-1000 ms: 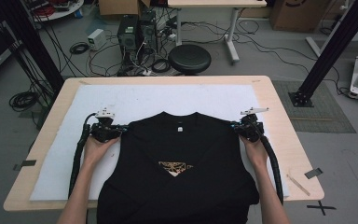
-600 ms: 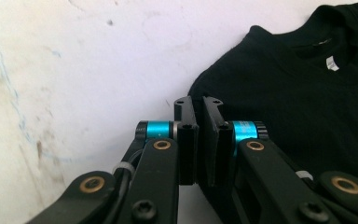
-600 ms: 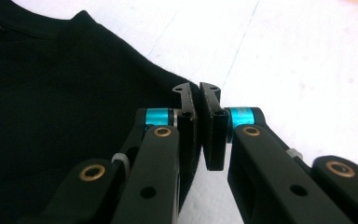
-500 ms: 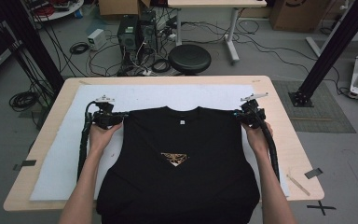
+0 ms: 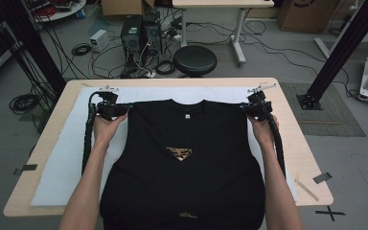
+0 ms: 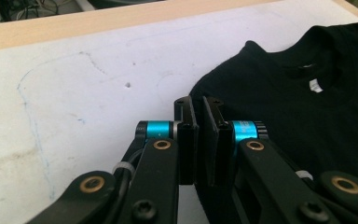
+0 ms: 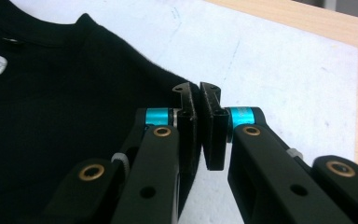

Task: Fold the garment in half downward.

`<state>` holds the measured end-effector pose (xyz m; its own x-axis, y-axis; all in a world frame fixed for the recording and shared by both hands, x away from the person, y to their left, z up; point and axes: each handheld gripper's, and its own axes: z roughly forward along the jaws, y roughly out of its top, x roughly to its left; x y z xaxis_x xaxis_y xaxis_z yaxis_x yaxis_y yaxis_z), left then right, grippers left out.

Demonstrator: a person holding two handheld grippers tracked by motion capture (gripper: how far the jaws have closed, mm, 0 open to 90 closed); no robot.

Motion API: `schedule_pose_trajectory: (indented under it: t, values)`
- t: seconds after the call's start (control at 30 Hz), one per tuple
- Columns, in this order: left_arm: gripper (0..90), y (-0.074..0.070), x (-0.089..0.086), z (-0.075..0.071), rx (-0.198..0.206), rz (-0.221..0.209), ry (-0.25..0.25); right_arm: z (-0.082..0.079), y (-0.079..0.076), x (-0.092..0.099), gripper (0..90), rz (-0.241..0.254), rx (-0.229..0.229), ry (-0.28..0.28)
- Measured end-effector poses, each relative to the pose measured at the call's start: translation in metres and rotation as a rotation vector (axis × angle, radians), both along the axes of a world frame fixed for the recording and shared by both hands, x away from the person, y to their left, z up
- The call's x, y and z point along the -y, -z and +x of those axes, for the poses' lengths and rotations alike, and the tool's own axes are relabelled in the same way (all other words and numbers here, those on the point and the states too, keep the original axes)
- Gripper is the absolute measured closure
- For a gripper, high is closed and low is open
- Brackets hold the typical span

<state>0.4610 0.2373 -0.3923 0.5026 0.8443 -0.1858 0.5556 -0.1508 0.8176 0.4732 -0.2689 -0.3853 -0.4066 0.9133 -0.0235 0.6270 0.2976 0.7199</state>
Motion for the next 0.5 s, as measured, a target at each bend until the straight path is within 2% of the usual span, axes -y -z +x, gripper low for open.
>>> schedule_pose_trajectory:
  t: [0.23, 0.3, 0.4, 0.43, 0.47, 0.5]
  values:
    - [84.6, 0.006, -0.008, -0.009, -0.007, -0.011, 0.02, -0.009, -0.001, 0.002, 86.7, 0.018, -0.009, -0.033]
    - [84.6, 0.007, -0.011, -0.015, -0.003, -0.015, 0.038, -0.016, -0.003, 0.003, 86.7, 0.034, -0.013, -0.047]
    - [84.6, 0.007, -0.012, -0.021, -0.009, -0.012, 0.059, -0.019, -0.003, 0.003, 86.8, 0.034, -0.016, -0.051]
    - [84.6, 0.007, -0.011, -0.026, -0.012, 0.008, 0.078, -0.027, -0.003, 0.005, 86.7, 0.03, -0.019, -0.066]
    - [84.5, 0.007, -0.011, -0.026, -0.012, 0.008, 0.078, -0.027, -0.003, 0.005, 86.7, 0.03, -0.019, -0.066]
    - [84.5, 0.007, -0.011, -0.026, -0.012, 0.008, 0.078, -0.035, -0.001, 0.007, 86.7, 0.042, -0.031, -0.071]
